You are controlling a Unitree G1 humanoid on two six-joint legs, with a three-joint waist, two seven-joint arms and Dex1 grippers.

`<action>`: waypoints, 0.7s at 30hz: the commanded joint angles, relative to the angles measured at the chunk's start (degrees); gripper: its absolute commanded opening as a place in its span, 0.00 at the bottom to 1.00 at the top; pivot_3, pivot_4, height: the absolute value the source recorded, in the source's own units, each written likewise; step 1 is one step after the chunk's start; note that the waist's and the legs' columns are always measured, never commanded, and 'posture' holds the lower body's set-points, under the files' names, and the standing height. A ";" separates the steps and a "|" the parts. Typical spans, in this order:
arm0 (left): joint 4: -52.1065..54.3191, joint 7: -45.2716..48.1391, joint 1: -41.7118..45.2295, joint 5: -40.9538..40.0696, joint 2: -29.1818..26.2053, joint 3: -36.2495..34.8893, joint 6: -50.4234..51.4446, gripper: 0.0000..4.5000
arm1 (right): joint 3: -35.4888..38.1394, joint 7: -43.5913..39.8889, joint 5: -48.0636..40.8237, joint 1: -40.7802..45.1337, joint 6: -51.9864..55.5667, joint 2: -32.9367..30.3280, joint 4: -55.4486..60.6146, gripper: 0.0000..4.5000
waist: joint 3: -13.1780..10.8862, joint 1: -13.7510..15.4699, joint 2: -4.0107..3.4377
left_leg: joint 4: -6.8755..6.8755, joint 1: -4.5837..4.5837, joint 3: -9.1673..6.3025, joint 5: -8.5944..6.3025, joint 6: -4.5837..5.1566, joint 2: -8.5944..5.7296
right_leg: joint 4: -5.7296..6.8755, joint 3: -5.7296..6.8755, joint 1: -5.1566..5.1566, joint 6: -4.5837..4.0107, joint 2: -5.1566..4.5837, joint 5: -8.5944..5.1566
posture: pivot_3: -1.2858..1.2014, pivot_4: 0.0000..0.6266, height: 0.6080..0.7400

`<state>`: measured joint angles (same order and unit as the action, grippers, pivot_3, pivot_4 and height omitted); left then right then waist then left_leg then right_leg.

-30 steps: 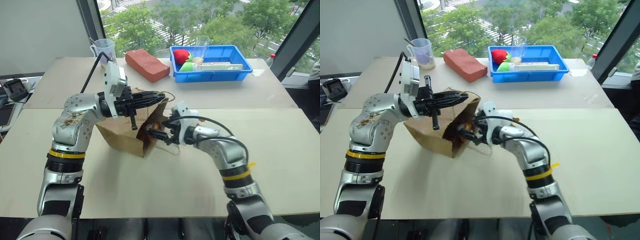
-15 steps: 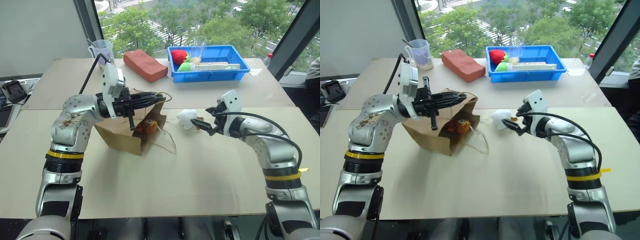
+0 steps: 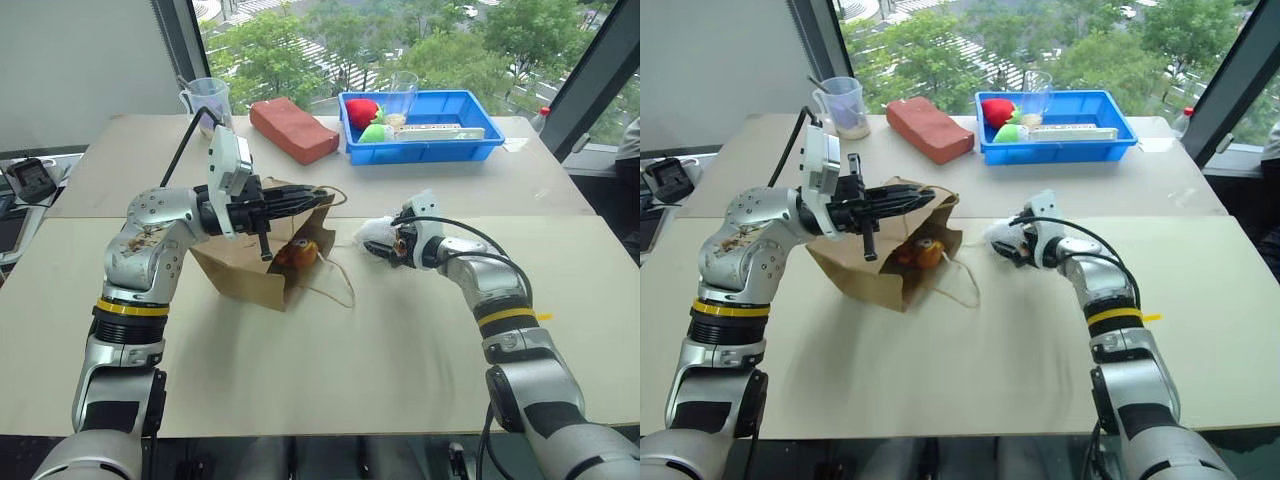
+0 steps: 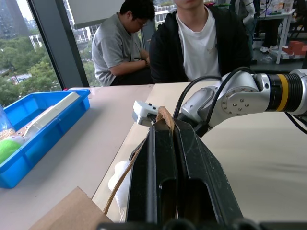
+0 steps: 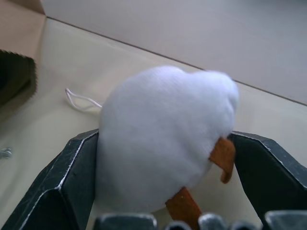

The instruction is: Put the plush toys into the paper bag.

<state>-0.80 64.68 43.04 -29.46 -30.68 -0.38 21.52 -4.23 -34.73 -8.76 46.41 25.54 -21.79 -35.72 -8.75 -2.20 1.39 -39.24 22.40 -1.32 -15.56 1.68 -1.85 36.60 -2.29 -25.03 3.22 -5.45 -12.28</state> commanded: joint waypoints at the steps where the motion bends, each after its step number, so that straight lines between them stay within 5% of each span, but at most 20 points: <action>1: 2.58 -0.54 0.31 -0.79 -0.53 -1.24 -0.12 0.00 | -0.28 0.15 2.68 0.78 -4.28 -0.95 -0.87 0.81 | 0.00 -0.08 0.00 | 0.00 0.00 0.00 0.00 0.00 0.00 | 0.00 0.00 0.00 0.00 0.00 0.00 | 0.52 0.24 1.00; 8: 2.77 -0.75 0.05 -0.89 -0.72 -1.30 -0.01 0.00 | 2.15 -0.96 0.34 0.22 -5.64 0.70 2.30 0.28 | 0.00 -0.19 0.00 | 0.00 -0.02 -0.01 0.01 -0.02 0.02 | 0.06 -0.01 0.00 0.00 0.02 0.00 | 0.52 0.24 1.00; 12: 2.43 -0.42 0.38 -1.00 -0.87 -1.22 0.05 0.00 | 2.43 -8.69 -7.36 -3.67 4.55 0.11 17.66 0.01 | 0.00 -0.18 0.00 | 0.01 0.00 -0.03 0.01 -0.02 0.05 | 0.06 0.00 -0.03 0.00 0.04 0.00 | 0.52 0.24 1.00; 17: 2.16 0.15 0.67 -1.17 -0.63 -0.86 0.05 0.00 | -1.13 -12.71 -13.87 -7.96 19.61 -1.36 35.48 0.01 | 0.00 -0.13 0.00 | 0.01 0.05 -0.03 0.00 0.00 0.10 | 0.06 0.03 -0.07 0.00 0.06 0.00 | 0.52 0.24 1.00; 21: 1.89 0.57 1.16 -1.12 -0.17 -0.46 -0.10 0.00 | -1.41 -7.49 -15.46 -6.29 25.04 3.82 37.87 0.01 | 0.00 -0.21 0.00 | 0.00 0.02 -0.03 0.00 0.00 0.10 | 0.09 0.02 -0.06 0.00 0.07 0.00 | 0.52 0.24 1.00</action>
<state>0.14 64.92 42.75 -29.58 -30.98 -0.44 21.63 -6.10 -43.95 -22.90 38.52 49.06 -18.94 0.11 -8.75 -2.41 1.39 -39.25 22.40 -1.35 -15.56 1.67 -1.75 36.72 -2.28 -25.09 3.21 -5.38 -12.28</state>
